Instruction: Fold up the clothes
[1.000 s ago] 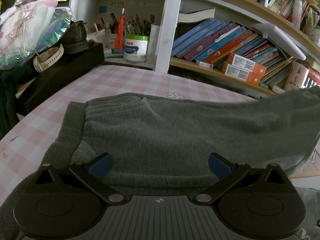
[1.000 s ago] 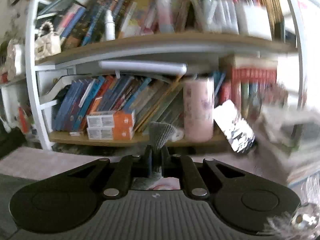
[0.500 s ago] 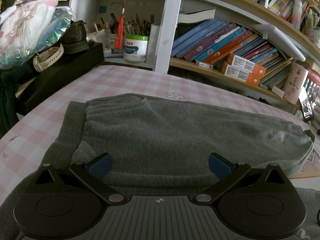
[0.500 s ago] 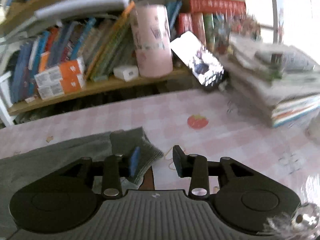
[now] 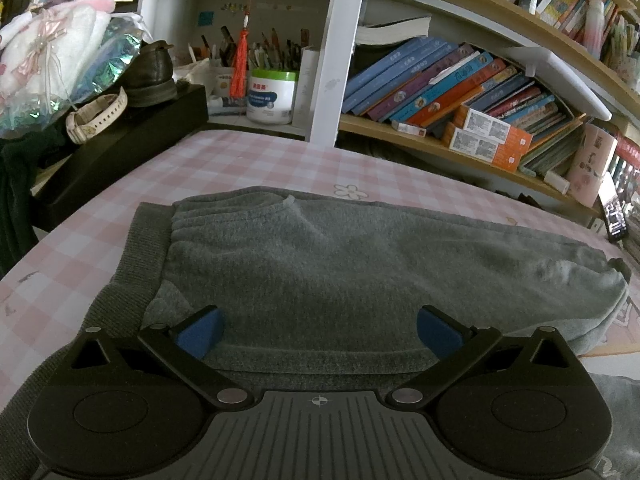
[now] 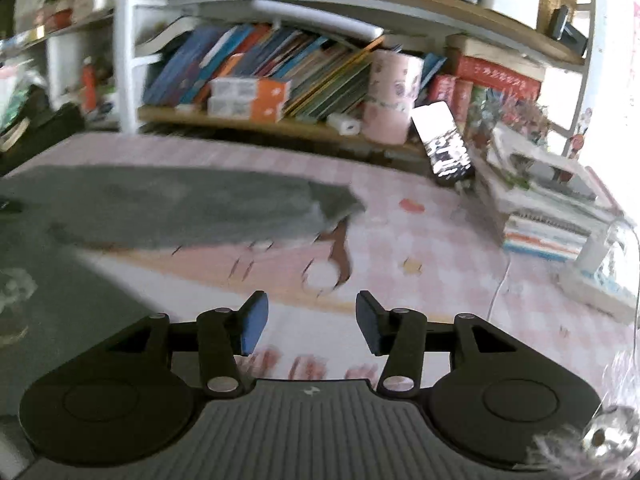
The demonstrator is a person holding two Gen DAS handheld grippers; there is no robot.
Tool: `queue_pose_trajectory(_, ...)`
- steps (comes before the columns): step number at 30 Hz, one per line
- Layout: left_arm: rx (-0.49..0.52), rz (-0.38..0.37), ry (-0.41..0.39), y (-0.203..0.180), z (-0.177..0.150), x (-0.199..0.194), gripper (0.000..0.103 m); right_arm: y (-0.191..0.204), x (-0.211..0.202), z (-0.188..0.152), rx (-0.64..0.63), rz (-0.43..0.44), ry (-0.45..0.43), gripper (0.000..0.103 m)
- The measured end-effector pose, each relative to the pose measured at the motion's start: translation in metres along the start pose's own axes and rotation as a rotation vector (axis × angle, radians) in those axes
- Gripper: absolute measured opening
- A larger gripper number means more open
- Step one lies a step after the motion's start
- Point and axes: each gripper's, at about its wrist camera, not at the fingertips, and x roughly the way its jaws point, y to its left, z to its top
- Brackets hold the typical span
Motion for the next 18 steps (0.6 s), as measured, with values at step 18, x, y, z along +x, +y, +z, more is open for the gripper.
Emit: queue_pose_trajectory(18, 0.170, 0.200, -0.135, -0.011, -0.050, -0.096, 0.103, 0.014, -0.019, -0.047, -0.030, 0.009, -0.034, 0.055)
